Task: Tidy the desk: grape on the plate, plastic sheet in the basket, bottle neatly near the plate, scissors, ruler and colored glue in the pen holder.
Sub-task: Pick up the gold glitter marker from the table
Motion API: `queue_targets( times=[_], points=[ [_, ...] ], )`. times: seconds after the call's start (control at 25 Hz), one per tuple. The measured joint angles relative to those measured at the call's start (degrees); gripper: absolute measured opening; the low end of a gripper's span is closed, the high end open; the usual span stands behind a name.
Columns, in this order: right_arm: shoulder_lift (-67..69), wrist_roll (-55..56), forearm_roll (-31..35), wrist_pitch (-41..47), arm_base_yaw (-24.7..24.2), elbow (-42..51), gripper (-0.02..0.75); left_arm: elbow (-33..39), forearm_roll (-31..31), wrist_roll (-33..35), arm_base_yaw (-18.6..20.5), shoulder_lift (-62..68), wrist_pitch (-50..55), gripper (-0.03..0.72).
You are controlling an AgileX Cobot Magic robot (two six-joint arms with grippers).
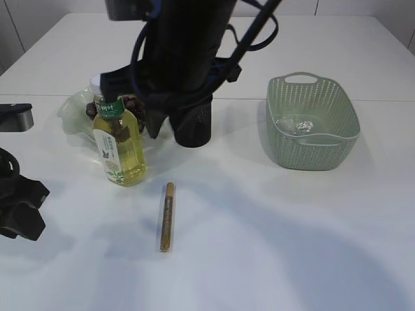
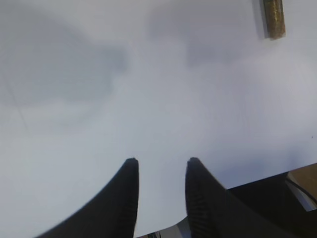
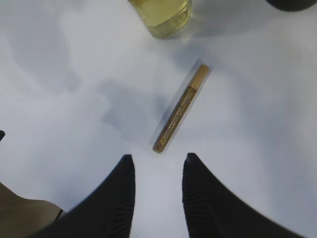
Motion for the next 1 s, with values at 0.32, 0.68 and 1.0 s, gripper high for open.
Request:
queue_targets(
  times=[0.32, 0.68, 1.0],
  points=[
    [7.1, 16.4, -6.2, -0.3, 5.1, 0.0, 0.365, 0.0, 0.0, 0.0, 0.0, 0.0, -1.8, 0.239],
    [15.3, 25.9, -8.0, -1.2, 5.1, 0.0, 0.417, 0.0, -0.2, 0.0, -0.3, 0.0, -1.9, 0.239],
    [17.8, 30.3, -9.2, -2.5, 4.3, 0.0, 0.418, 0.0, -0.1, 0.0, -3.8, 0.0, -1.9, 0.239]
  ],
)
